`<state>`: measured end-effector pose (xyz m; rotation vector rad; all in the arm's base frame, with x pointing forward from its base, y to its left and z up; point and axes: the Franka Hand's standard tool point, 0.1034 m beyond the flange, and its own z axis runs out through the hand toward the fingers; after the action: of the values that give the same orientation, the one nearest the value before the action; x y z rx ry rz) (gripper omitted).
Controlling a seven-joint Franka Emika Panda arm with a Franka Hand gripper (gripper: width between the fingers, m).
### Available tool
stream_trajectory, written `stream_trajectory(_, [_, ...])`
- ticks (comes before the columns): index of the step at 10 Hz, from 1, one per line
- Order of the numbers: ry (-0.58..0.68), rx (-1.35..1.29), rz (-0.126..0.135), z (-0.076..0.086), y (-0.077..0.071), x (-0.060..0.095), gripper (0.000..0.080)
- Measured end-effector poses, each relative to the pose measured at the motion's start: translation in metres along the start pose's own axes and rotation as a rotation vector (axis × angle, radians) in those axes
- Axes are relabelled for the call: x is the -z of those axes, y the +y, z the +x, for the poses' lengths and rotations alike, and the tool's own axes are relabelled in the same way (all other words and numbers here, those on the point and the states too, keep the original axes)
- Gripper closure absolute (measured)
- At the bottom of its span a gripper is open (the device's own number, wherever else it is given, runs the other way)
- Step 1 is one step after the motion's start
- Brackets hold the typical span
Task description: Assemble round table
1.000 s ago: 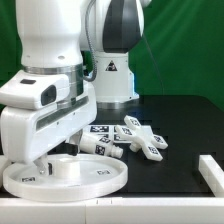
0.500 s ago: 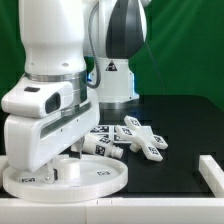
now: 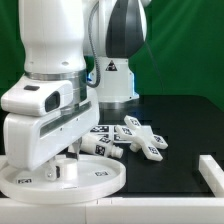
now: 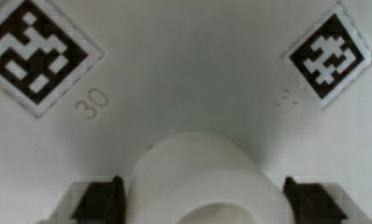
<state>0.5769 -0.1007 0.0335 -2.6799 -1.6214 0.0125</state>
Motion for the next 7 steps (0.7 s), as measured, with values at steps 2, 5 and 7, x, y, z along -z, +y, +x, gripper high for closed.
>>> stream_trajectory(2, [0.001,-0.051,0.002,0.011,-0.014,-0.002,0.0376])
stream_trajectory(5, [0.014,-0.078,-0.018,0.032,-0.028,-0.004,0.0376])
stream_trajectory(7, [0.023,-0.099,-0.028,0.049,-0.034,-0.004,0.0376])
